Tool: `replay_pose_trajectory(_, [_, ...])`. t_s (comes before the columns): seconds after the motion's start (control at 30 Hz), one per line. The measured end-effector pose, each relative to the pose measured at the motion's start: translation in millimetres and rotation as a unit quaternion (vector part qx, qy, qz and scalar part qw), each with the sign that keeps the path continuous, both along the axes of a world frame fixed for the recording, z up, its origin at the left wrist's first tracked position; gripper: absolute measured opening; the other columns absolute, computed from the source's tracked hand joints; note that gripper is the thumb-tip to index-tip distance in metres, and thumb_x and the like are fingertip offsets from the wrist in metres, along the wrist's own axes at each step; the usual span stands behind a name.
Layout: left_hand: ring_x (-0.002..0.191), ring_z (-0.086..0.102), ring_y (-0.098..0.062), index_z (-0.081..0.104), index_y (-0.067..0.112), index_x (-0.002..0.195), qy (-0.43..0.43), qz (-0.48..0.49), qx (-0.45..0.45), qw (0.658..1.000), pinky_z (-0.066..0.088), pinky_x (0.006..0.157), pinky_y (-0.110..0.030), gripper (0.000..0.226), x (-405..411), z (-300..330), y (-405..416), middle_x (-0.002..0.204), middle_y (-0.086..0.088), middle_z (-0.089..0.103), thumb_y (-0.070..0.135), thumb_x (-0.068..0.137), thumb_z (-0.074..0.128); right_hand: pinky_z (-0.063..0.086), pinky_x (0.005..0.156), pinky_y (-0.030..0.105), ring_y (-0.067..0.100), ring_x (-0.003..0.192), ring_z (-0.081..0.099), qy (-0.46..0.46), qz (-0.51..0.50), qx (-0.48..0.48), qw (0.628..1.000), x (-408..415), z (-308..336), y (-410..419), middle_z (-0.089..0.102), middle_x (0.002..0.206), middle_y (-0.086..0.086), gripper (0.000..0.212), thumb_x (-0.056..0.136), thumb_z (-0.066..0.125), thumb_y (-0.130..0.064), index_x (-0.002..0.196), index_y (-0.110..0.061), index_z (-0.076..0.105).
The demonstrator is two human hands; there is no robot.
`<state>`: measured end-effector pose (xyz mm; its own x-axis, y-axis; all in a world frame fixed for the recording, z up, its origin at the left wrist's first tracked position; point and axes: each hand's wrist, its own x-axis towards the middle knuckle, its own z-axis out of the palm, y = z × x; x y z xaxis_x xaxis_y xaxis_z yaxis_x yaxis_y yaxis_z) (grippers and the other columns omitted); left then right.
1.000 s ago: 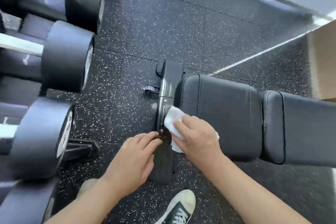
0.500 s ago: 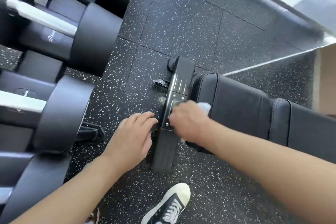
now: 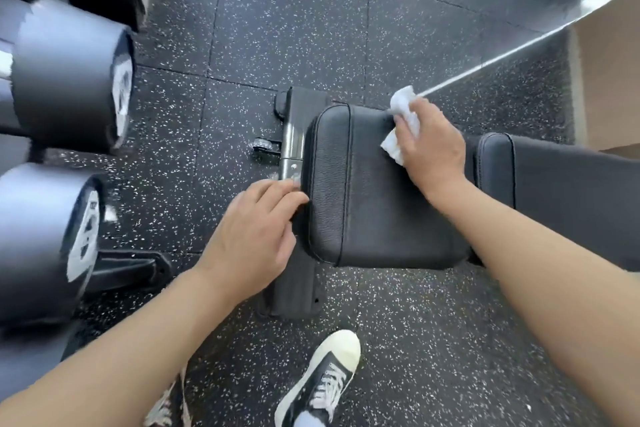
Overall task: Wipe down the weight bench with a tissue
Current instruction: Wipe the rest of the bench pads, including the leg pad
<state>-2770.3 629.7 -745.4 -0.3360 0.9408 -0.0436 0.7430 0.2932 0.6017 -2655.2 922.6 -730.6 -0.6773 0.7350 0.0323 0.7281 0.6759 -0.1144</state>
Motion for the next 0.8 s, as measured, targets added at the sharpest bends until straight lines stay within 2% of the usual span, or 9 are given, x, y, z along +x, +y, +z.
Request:
replay_pose_trajectory(0.2, [0.139,0.046,-0.038,0.064,0.007,0.132,0.061,-0.048,0.043,0.996,0.036,0.114,-0.056,0.042,23,9,75,0.147,-0.011,0.056,0.008,0.091,0.058,0.049,0.064,0.041,0.033,0.077,0.060,0.080,-0.034,-0.018,0.996,98,-3,-56,0.060,0.084,0.008,0.018,0.100,0.061,-0.027,0.101,-0.010,0.064])
replay_pose_trajectory(0.43, [0.145,0.042,-0.038,0.061,0.007,0.138,0.112,-0.110,0.015,0.988,0.031,0.117,-0.059,0.047,54,18,160,0.152,-0.011,0.052,0.009,0.091,0.059,0.044,0.052,0.040,0.027,0.063,0.048,0.012,0.225,0.008,0.974,188,-6,-72,0.052,0.076,0.004,0.019,0.090,0.064,-0.023,0.101,-0.011,0.072])
replay_pose_trajectory(0.5, [0.148,0.037,-0.035,0.057,0.009,0.143,0.118,-0.117,0.000,0.986,0.027,0.119,-0.058,0.049,62,19,183,0.156,-0.010,0.048,0.012,0.094,0.056,0.045,0.059,0.041,0.027,0.070,0.051,-0.032,0.146,-0.008,0.989,191,-1,-41,0.054,0.083,0.004,0.027,0.100,0.047,-0.026,0.105,-0.012,0.069])
replay_pose_trajectory(0.53, [0.149,0.035,-0.034,0.055,0.010,0.145,0.121,-0.118,-0.008,0.986,0.026,0.120,-0.057,0.051,68,19,196,0.157,-0.009,0.046,0.014,0.095,0.054,0.045,0.068,0.038,0.024,0.080,0.052,-0.073,0.084,-0.022,0.994,190,-2,-28,0.055,0.095,0.003,0.042,0.106,0.024,-0.029,0.114,-0.016,0.063])
replay_pose_trajectory(0.6, [0.150,0.033,-0.033,0.051,0.012,0.149,0.133,-0.121,-0.018,0.983,0.025,0.120,-0.056,0.053,80,19,221,0.159,-0.008,0.043,0.017,0.096,0.053,0.037,0.083,0.034,0.018,0.101,0.048,-0.073,-0.006,-0.045,0.996,192,-4,-9,0.049,0.117,-0.002,0.074,0.098,-0.020,-0.032,0.128,-0.024,0.047])
replay_pose_trajectory(0.63, [0.149,0.034,-0.033,0.049,0.012,0.149,0.140,-0.121,-0.020,0.982,0.026,0.119,-0.056,0.054,87,18,234,0.159,-0.008,0.043,0.018,0.095,0.053,0.038,0.085,0.033,0.017,0.104,0.049,-0.070,-0.055,-0.066,0.994,190,-5,-8,0.049,0.118,-0.003,0.077,0.096,-0.023,-0.033,0.128,-0.025,0.046])
replay_pose_trajectory(0.67, [0.148,0.034,-0.033,0.048,0.012,0.150,0.145,-0.121,-0.021,0.982,0.027,0.118,-0.055,0.056,93,17,246,0.159,-0.008,0.042,0.019,0.095,0.053,0.041,0.082,0.033,0.018,0.100,0.053,-0.022,-0.090,-0.073,0.993,190,-8,-13,0.054,0.113,-0.002,0.067,0.102,-0.011,-0.034,0.123,-0.023,0.052])
replay_pose_trajectory(0.73, [0.148,0.034,-0.032,0.045,0.012,0.152,0.153,-0.118,-0.028,0.981,0.026,0.118,-0.056,0.057,107,13,268,0.160,-0.009,0.041,0.022,0.096,0.051,0.046,0.065,0.035,0.021,0.078,0.058,0.098,-0.128,-0.068,0.985,189,-10,-31,0.060,0.089,0.000,0.021,0.104,0.042,-0.031,0.104,-0.019,0.060])
replay_pose_trajectory(0.8, [0.150,0.032,-0.030,0.043,0.014,0.154,0.168,-0.113,-0.041,0.978,0.023,0.119,-0.060,0.056,122,6,285,0.160,-0.007,0.041,0.026,0.099,0.048,0.044,0.055,0.034,0.020,0.067,0.053,0.144,-0.100,-0.069,0.982,199,-12,-44,0.054,0.078,-0.004,0.010,0.094,0.061,-0.029,0.097,-0.020,0.059])
